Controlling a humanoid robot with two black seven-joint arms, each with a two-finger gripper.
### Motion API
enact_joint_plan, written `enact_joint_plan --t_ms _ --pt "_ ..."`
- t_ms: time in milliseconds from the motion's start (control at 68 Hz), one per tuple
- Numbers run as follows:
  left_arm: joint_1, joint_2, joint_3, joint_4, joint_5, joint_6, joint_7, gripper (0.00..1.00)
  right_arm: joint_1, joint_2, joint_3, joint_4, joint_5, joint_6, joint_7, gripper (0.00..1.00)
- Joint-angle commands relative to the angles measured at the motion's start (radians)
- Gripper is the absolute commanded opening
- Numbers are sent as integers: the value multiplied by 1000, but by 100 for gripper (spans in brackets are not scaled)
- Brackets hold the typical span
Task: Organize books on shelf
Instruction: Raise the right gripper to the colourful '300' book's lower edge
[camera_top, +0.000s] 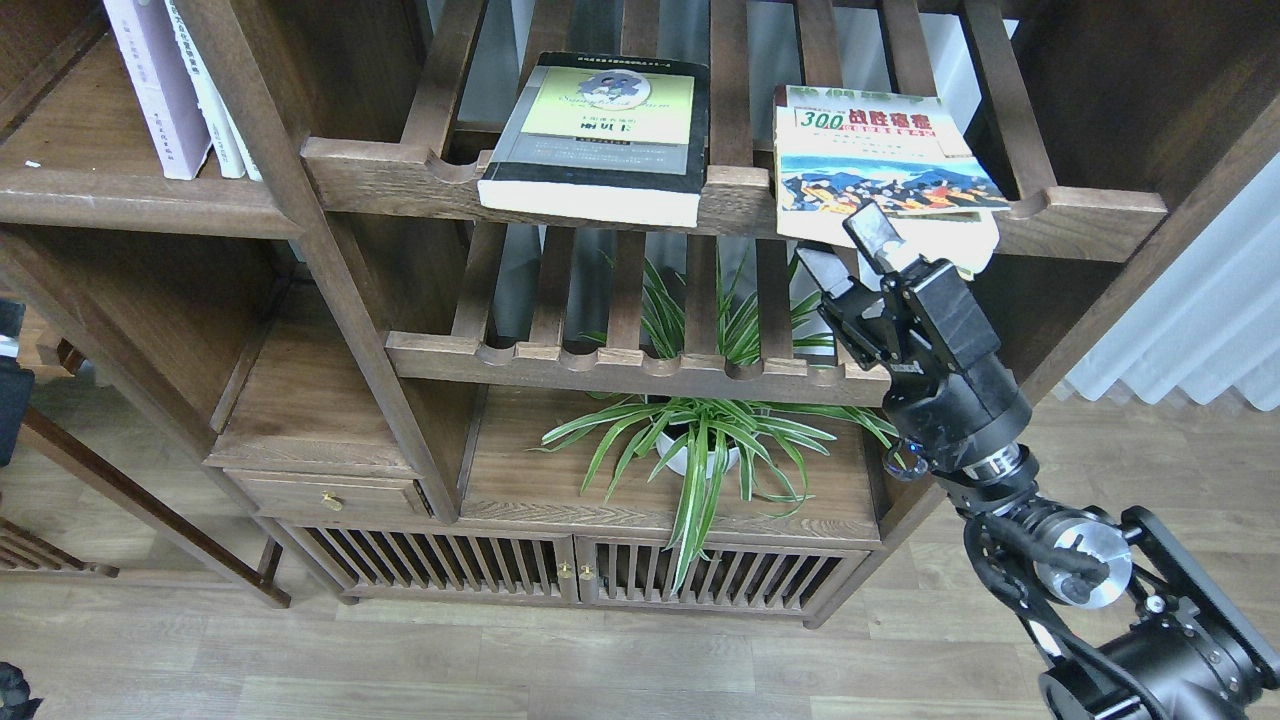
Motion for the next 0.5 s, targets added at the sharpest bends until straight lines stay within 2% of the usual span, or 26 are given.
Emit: enact_joint_plan --t_ms 0,486 --pt "-1 0 1 0 0 0 -1 99 12 1 0 -12 0 0 0 100" --pt "-7 0 -1 0 -2 0 -1 99 27 6 37 -44 3 0 9 100"
